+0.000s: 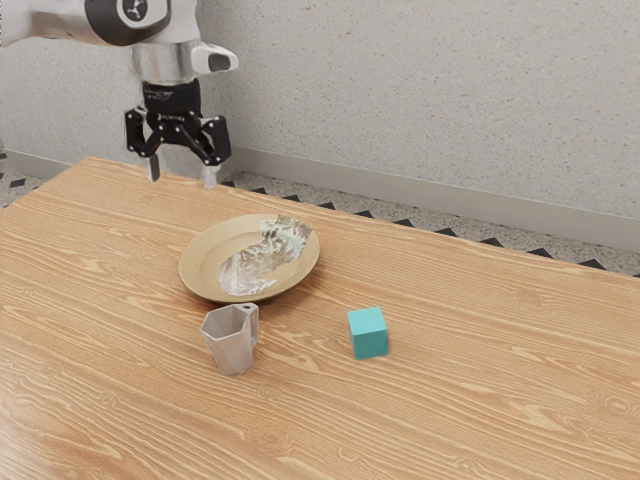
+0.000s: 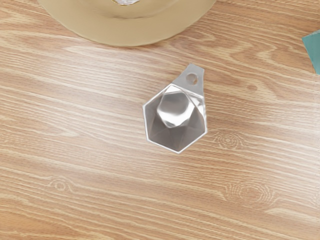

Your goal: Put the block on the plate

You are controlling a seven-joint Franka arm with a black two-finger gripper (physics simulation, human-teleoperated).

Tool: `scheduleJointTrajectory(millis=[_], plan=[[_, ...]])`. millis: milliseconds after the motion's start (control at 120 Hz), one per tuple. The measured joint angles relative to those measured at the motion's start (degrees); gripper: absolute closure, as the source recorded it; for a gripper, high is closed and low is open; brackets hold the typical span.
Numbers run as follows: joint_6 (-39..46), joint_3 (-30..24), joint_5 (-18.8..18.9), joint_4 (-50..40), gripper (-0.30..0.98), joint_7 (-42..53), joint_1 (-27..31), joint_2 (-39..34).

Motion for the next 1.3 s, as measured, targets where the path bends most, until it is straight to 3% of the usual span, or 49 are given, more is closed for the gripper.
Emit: scheduleJointTrajectory(millis=[200, 467, 692, 750, 900, 958, 1133, 1300], plan=[[3.1, -0.1, 0.0, 1.2, 0.00, -0.8, -4.5, -0.1], [2.6, 0.8, -1.8, 4.9, 0.00, -17.9, -4.3, 0.7], [4.9, 2.9, -2.0, 5.4, 0.00, -28.5, -4.1, 7.5], [6.7, 4.8, -2.0, 5.7, 0.00, -31.0, -6.7, 10.3], [10.0, 19.8, -4.8, 8.2, 0.00, -36.3, -21.2, 18.0], [11.2, 22.9, -5.9, 10.1, 0.00, -38.1, -25.1, 20.5], [13.5, 23.9, -9.2, 16.8, 0.00, -42.5, -29.8, 28.5], [16.8, 20.8, -10.3, 18.3, 0.00, -45.6, -30.9, 32.6]])
